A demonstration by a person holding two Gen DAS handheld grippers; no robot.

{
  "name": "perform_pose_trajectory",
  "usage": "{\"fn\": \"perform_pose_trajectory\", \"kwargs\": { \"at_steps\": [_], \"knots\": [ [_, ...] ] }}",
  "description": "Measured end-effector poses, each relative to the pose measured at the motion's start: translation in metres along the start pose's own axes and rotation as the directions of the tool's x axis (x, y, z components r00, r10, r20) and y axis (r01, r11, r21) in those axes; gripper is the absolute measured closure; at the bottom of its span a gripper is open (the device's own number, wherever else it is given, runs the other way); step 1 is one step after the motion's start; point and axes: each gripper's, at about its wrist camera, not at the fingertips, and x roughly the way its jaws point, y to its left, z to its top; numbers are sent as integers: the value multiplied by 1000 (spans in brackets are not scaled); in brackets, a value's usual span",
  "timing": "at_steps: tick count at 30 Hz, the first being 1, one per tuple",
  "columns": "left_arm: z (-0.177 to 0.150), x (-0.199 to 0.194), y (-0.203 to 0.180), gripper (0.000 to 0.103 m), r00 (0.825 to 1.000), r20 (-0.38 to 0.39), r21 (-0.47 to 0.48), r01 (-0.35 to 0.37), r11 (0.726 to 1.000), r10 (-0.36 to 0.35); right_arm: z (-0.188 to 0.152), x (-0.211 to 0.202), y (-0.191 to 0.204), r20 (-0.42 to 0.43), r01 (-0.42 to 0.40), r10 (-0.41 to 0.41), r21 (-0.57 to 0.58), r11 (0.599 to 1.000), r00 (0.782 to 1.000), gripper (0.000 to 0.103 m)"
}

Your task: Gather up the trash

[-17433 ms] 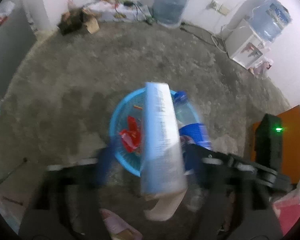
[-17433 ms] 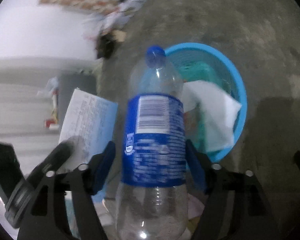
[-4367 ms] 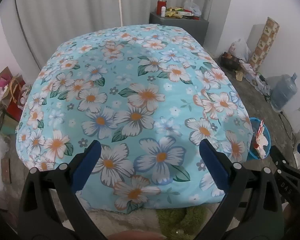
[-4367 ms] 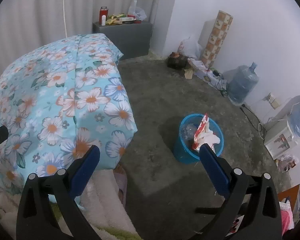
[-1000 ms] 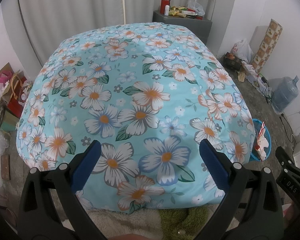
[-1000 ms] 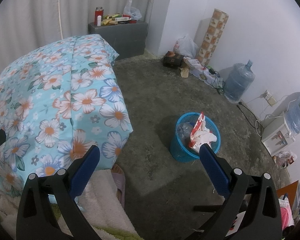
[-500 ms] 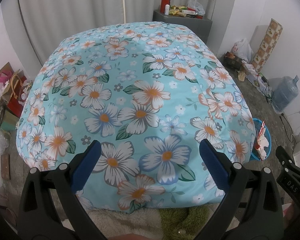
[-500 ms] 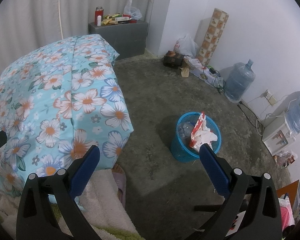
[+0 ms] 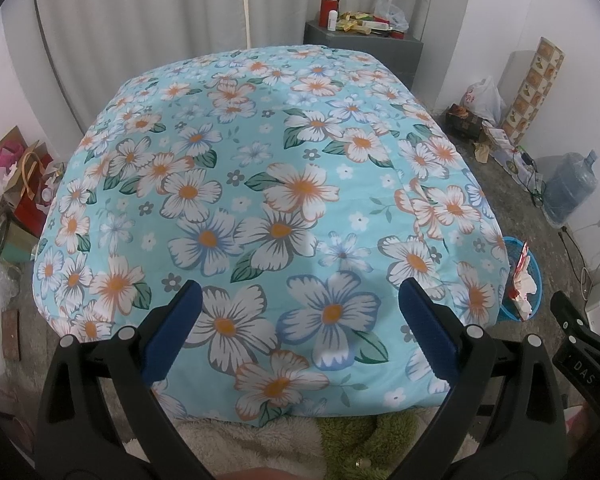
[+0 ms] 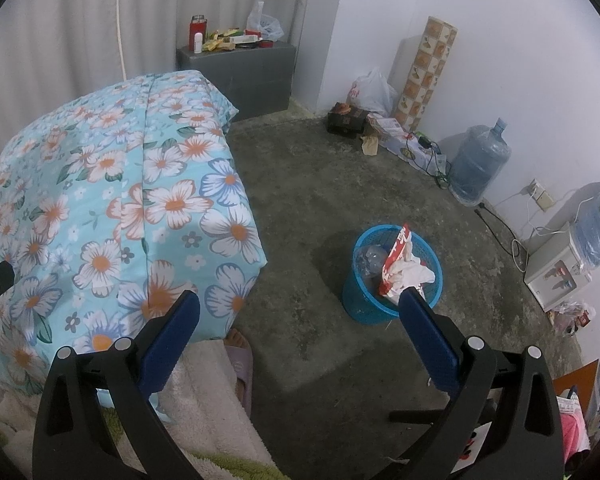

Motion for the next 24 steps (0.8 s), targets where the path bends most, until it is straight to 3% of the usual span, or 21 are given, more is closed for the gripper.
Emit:
{"fn": "perform_pose_trajectory", "kwargs": {
  "at_steps": [24],
  "knots": [
    [-4, 1, 1, 9, 1000, -10, 3, 4, 1000, -3, 0, 0, 0, 1, 1, -1, 0, 1000, 1000, 6]
  ]
}}
